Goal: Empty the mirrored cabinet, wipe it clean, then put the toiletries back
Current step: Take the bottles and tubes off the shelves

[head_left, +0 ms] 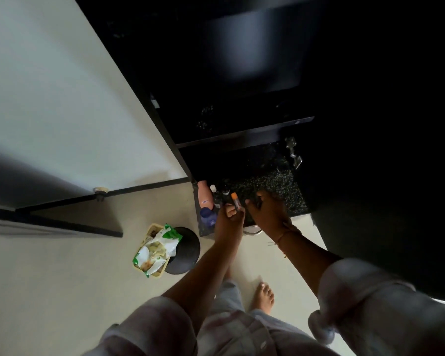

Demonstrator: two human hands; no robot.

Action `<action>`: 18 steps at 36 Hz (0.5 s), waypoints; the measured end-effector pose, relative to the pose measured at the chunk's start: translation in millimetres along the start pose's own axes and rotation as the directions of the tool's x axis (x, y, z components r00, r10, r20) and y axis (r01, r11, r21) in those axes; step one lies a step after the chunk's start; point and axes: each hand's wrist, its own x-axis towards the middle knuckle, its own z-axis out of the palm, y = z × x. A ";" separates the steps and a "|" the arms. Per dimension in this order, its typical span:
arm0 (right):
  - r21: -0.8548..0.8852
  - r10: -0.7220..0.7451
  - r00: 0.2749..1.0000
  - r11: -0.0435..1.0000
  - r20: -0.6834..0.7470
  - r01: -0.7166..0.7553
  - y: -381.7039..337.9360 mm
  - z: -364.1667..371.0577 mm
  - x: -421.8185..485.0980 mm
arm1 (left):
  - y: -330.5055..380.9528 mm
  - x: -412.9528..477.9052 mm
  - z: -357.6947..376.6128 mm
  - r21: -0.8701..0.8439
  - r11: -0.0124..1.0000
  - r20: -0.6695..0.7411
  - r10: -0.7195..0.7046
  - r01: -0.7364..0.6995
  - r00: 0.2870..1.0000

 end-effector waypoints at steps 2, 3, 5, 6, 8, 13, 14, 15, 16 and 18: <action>-0.032 -0.052 0.996 0.998 -0.079 0.049 -9.6 -16.0 -14.2 | 10.7 -10.7 -2.0 -0.004 0.998 -0.053 0.061 -0.062 0.997; -0.041 -0.075 0.992 0.997 -0.105 0.071 -14.6 -22.5 -19.4 | 15.3 -13.9 -2.3 -0.011 0.997 -0.071 0.078 -0.079 0.994; -0.050 -0.127 0.980 0.991 -0.155 0.120 -20.5 -33.7 -28.9 | 26.9 -22.0 -2.5 0.025 0.990 -0.107 0.144 -0.142 0.984; -0.061 -0.161 0.970 0.986 -0.183 0.152 -23.0 -39.9 -34.4 | 35.3 -28.6 -4.3 0.060 0.982 -0.129 0.185 -0.179 0.974; -0.096 -0.234 0.942 0.971 -0.240 0.217 -28.6 -51.0 -42.9 | 48.0 -37.2 -7.9 0.165 0.947 -0.164 0.303 -0.277 0.939; -0.188 -0.364 0.869 0.930 -0.335 0.317 -44.5 -80.0 -58.8 | 83.2 -52.9 -21.2 0.492 0.760 -0.168 0.561 -0.424 0.811; -0.210 -0.392 0.847 0.918 -0.359 0.336 -48.9 -86.5 -61.2 | 88.5 -53.3 -23.2 0.532 0.722 -0.162 0.600 -0.443 0.783; -0.233 -0.418 0.823 0.907 -0.385 0.352 -54.4 -94.2 -64.1 | 95.5 -55.7 -25.1 0.561 0.688 -0.156 0.633 -0.459 0.758; -0.256 -0.445 0.796 0.894 -0.411 0.368 -60.4 -102.0 -66.1 | 102.2 -57.7 -27.0 0.590 0.651 -0.150 0.669 -0.477 0.728; -0.287 -0.481 0.745 0.876 -0.463 0.387 -73.2 -117.5 -69.5 | 115.8 -59.9 -31.8 0.658 0.557 -0.139 0.751 -0.506 0.645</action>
